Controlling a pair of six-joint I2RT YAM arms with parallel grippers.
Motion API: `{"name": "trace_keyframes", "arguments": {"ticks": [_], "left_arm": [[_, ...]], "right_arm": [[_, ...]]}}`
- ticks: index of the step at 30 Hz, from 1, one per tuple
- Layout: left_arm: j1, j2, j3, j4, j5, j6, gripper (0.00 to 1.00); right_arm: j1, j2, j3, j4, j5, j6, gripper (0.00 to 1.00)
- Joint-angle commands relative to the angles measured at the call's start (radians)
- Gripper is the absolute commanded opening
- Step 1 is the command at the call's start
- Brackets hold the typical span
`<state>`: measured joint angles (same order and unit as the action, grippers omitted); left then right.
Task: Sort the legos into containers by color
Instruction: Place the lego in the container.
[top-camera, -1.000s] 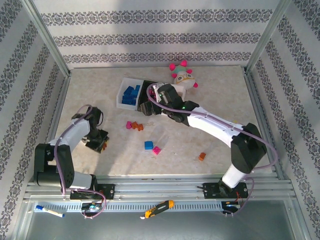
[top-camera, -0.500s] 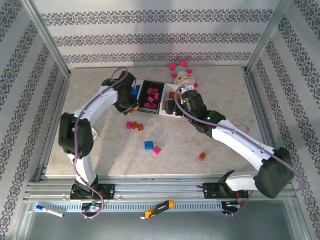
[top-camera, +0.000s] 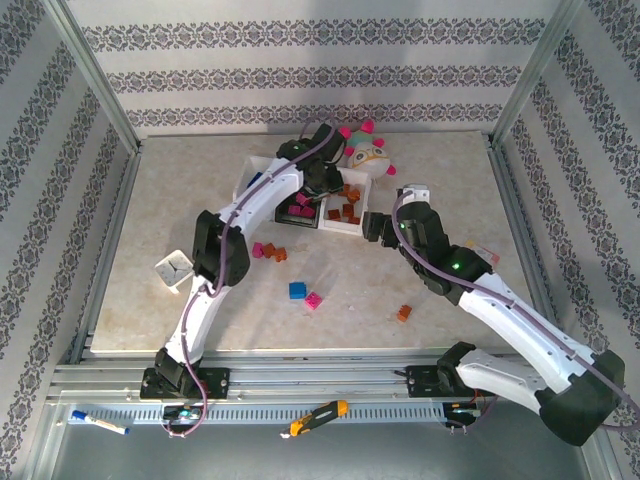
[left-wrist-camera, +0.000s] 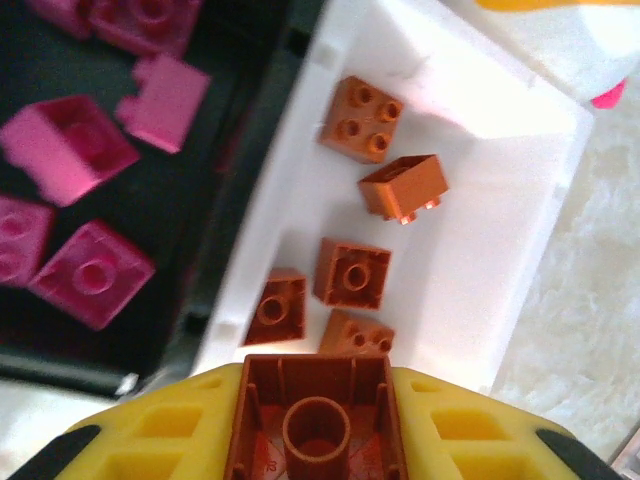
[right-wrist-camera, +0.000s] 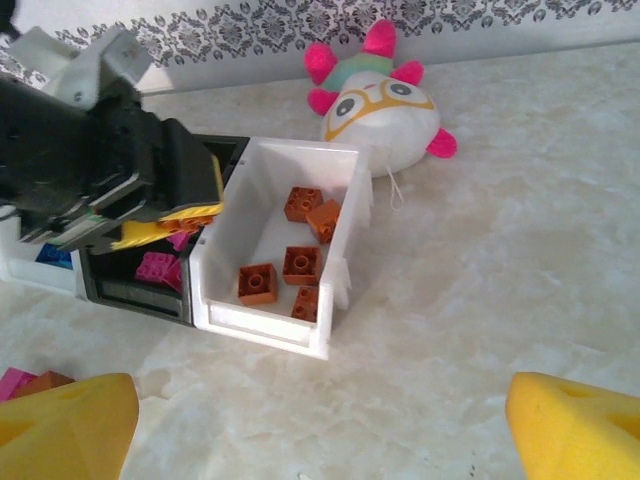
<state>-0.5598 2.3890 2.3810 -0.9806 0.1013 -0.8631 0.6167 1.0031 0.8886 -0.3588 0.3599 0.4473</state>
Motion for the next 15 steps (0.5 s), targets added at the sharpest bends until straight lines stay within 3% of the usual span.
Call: {"name": "trace_keyframes", "arguments": {"ticks": [1, 5, 9, 11, 15], "left_arm": [[0.003, 0.080, 0.095, 0.028, -0.030, 0.043, 0.28], [0.004, 0.102, 0.120, 0.090, -0.009, 0.049, 0.33], [0.002, 0.082, 0.120, 0.115, 0.005, 0.071, 0.72], [0.001, 0.061, 0.116, 0.117, 0.006, 0.100, 0.86], [-0.003, -0.006, 0.090, 0.136, 0.004, 0.175, 0.99]], "right_arm": [[-0.013, -0.017, 0.003, -0.057, 0.023, 0.005, 0.94], [-0.013, -0.011, 0.022, -0.082, 0.003, -0.018, 0.94], [-0.014, -0.002, 0.024, -0.075, -0.014, -0.021, 0.94], [-0.015, 0.008, 0.024, -0.066, -0.023, -0.016, 0.94], [-0.014, 0.023, 0.009, -0.045, -0.027, 0.003, 0.94]]}}
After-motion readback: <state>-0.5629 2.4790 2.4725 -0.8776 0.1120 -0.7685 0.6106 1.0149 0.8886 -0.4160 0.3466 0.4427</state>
